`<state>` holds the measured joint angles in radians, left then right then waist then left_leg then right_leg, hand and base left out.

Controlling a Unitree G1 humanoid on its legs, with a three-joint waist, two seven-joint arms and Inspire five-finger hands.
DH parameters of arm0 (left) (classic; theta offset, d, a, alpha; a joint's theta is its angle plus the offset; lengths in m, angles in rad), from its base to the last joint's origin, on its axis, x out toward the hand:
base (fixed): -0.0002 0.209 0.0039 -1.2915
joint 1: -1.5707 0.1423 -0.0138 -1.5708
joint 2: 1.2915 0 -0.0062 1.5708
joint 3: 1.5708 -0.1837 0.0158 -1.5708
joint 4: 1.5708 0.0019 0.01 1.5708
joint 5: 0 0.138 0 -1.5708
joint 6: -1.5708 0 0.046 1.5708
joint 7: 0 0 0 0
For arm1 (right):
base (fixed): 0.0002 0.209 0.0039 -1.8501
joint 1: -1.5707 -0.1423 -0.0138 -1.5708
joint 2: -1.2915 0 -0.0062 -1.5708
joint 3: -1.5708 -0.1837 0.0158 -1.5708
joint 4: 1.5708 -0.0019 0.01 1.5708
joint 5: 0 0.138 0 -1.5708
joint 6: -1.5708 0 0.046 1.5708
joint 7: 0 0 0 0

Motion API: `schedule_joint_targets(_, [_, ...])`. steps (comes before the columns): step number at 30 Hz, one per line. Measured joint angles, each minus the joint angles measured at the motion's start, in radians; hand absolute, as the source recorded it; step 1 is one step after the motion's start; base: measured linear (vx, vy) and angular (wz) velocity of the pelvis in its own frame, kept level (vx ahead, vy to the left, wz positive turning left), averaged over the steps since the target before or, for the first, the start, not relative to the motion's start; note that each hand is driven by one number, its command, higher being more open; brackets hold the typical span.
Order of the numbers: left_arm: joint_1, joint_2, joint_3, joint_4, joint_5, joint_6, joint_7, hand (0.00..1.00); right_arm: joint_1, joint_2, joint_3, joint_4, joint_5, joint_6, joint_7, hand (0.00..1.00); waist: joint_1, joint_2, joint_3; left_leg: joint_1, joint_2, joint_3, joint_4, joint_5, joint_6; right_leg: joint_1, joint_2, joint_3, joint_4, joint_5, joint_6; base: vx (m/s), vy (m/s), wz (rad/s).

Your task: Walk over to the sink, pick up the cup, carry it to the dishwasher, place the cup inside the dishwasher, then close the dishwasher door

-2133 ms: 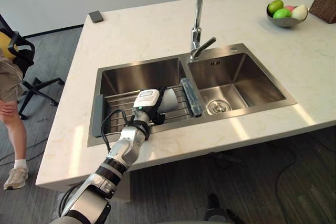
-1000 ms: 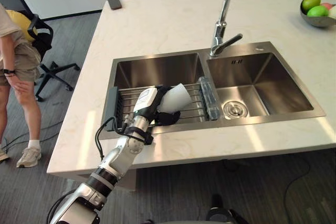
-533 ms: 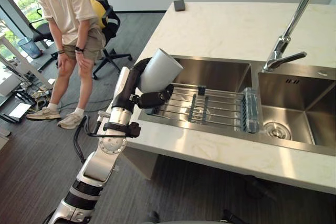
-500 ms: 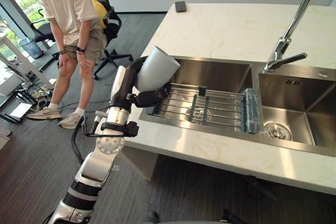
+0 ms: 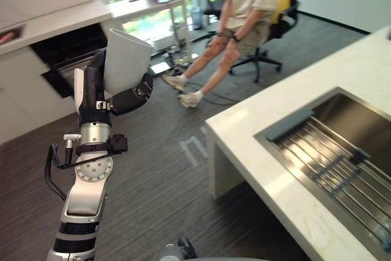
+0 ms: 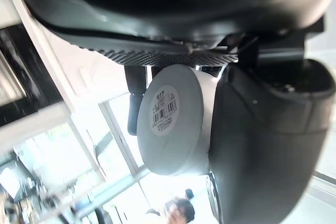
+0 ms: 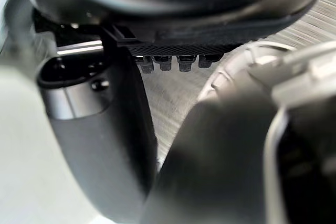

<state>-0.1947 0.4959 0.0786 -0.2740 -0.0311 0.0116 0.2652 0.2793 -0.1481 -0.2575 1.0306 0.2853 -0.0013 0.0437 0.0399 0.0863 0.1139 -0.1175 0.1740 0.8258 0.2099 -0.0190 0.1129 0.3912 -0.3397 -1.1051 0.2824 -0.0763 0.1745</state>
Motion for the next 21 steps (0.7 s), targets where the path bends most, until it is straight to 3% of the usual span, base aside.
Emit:
schedule_joint_targets(1, [-0.014,0.046,0.026,0.005,-0.032,-0.005,0.000,0.00,-0.011,0.002,0.002,-0.002,0.008,0.001,0.000,1.00,0.004,-0.012,0.013,-0.006,-0.024,-0.037,-0.008,0.000,0.013,0.000,0.000,0.021,0.007,-0.051,0.007,0.01,0.157,1.17])
schedule_joint_targets(2, [-0.020,0.067,0.047,0.013,-0.043,-0.006,0.000,0.00,-0.016,0.010,0.009,-0.006,0.009,0.001,0.002,1.00,0.005,-0.024,0.021,-0.004,-0.038,-0.047,-0.010,-0.002,0.016,-0.002,0.007,0.034,-0.006,-0.066,0.010,-0.02,0.151,0.76])
schedule_joint_targets(3, [-0.022,0.090,0.094,0.043,-0.068,-0.012,-0.002,0.00,-0.019,0.020,0.012,-0.027,0.009,0.009,0.007,1.00,0.009,-0.037,0.025,-0.003,-0.062,-0.060,-0.009,-0.009,0.023,-0.001,0.016,0.030,-0.036,-0.093,-0.004,-0.03,0.098,0.40])
schedule_joint_targets(6, [-0.019,0.089,0.185,0.097,-0.115,-0.013,-0.004,0.00,-0.039,0.020,0.024,-0.048,0.029,0.038,0.024,1.00,0.032,-0.031,0.028,-0.005,-0.096,-0.064,-0.015,-0.017,0.032,0.011,0.031,0.063,-0.110,-0.098,-0.006,-0.02,0.140,0.18])
schedule_joint_targets(10, [0.005,0.088,0.213,0.112,-0.151,-0.054,-0.022,0.00,-0.039,0.016,0.030,-0.057,0.026,0.074,0.028,1.00,0.034,-0.028,0.027,-0.004,-0.130,-0.068,-0.047,-0.012,0.027,0.015,0.033,0.063,-0.123,-0.100,-0.010,-0.03,0.155,0.36])
schedule_joint_targets(14, [0.089,0.029,0.252,0.108,-0.186,-0.096,-0.071,0.00,-0.049,0.010,0.032,-0.061,0.001,0.109,0.015,1.00,0.043,-0.027,0.026,-0.003,-0.166,-0.040,-0.069,-0.020,0.040,0.011,0.021,0.069,-0.124,-0.100,-0.011,-0.01,0.156,0.35])
schedule_joint_targets(17, [0.195,-0.084,0.271,0.084,-0.207,-0.097,-0.101,0.00,-0.055,0.008,0.032,-0.061,-0.016,0.129,-0.005,1.00,0.063,-0.029,0.024,-0.013,-0.206,-0.058,-0.070,-0.042,0.066,0.006,-0.004,0.081,-0.108,-0.107,-0.023,0.00,0.106,0.28])
schedule_joint_targets(19, [0.258,-0.163,0.265,0.079,-0.210,-0.098,-0.133,0.00,-0.061,0.005,0.028,-0.059,-0.011,0.132,-0.014,1.00,0.071,-0.034,0.023,-0.014,-0.246,-0.071,-0.070,-0.079,0.067,0.004,-0.034,0.073,-0.066,-0.139,-0.089,0.03,0.114,0.56])
schedule_joint_targets(20, [0.285,-0.207,0.261,0.081,-0.217,-0.099,-0.145,0.00,-0.053,0.006,0.024,-0.058,-0.008,0.135,-0.016,1.00,0.064,-0.046,0.018,-0.007,-0.259,-0.055,-0.062,-0.125,0.057,0.004,-0.062,0.065,-0.012,-0.140,-0.165,0.09,0.111,1.08])
schedule_joint_targets(21, [0.315,-0.265,0.244,0.085,-0.222,-0.102,-0.150,0.00,-0.047,-0.002,0.004,-0.089,-0.003,0.129,-0.015,1.00,0.051,-0.046,0.015,-0.004,-0.263,-0.055,-0.042,-0.136,0.063,-0.039,-0.123,0.145,0.164,-0.115,-0.228,0.15,0.135,1.71])
